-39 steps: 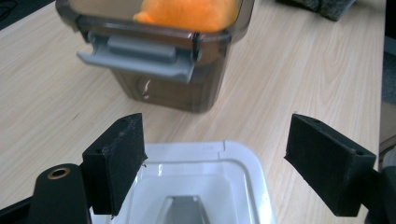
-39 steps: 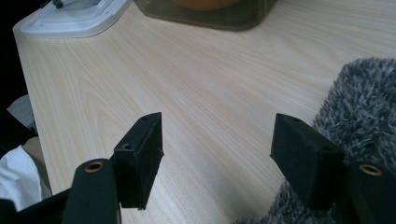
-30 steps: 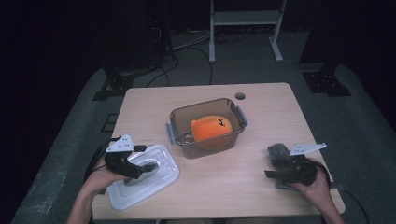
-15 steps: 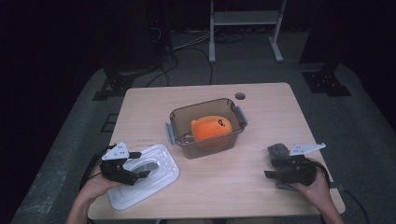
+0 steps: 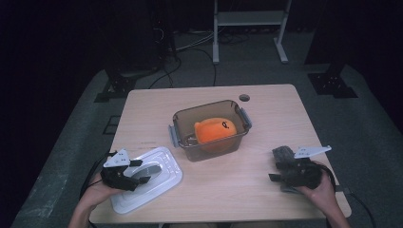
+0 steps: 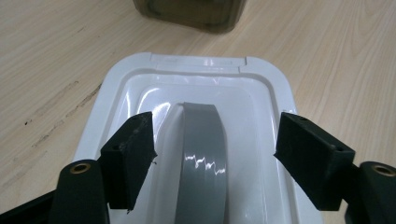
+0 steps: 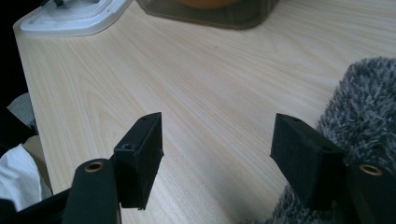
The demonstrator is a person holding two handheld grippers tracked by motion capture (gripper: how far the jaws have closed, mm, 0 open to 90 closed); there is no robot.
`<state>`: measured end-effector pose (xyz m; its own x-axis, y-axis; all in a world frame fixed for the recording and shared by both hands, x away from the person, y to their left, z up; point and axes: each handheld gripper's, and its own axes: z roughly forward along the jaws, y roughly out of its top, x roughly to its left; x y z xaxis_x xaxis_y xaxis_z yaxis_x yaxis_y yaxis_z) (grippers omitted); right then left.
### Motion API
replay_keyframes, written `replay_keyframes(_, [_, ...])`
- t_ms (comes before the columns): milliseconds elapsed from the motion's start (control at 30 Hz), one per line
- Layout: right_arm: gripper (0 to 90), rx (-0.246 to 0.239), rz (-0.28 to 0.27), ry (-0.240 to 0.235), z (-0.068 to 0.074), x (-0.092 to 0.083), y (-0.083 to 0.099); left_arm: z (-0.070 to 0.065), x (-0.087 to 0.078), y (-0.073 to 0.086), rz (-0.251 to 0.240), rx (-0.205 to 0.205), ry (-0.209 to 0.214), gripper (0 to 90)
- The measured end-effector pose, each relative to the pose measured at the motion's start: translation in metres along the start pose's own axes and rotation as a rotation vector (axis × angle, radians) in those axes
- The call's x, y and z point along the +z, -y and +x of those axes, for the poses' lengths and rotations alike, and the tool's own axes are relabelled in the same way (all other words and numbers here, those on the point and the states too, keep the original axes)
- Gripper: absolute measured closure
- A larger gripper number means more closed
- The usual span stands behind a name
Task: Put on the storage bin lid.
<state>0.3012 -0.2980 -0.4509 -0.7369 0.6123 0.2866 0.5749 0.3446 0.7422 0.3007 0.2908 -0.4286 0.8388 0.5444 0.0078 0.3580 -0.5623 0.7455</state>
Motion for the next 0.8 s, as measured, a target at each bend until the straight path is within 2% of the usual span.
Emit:
replay_keyframes(200, [32.9, -0.002, -0.001, -0.001, 0.0, 0.0, 0.0, 0.002, 0.002, 0.005, 0.016, -0.002, 0.016, 36.9])
replay_keyframes(267, [32.9, 0.0, 0.001, -0.002, 0.0, 0.0, 0.0, 0.003, 0.003, 0.007, 0.021, 0.005, 0.009, 39.4])
replay_keyframes(400, [32.9, -0.001, 0.0, -0.003, 0.0, 0.0, 0.0, 0.005, 0.004, 0.011, 0.016, -0.003, 0.003, 43.7])
replay_keyframes(667, [32.8, -0.002, 0.002, -0.004, 0.0, 0.001, 0.0, 0.008, 0.006, 0.016, 0.009, -0.001, 0.018, 56.1])
replay_keyframes(800, [32.8, -0.001, 0.002, -0.004, 0.0, 0.001, 0.0, 0.008, 0.007, 0.016, 0.015, 0.004, 0.017, 59.1])
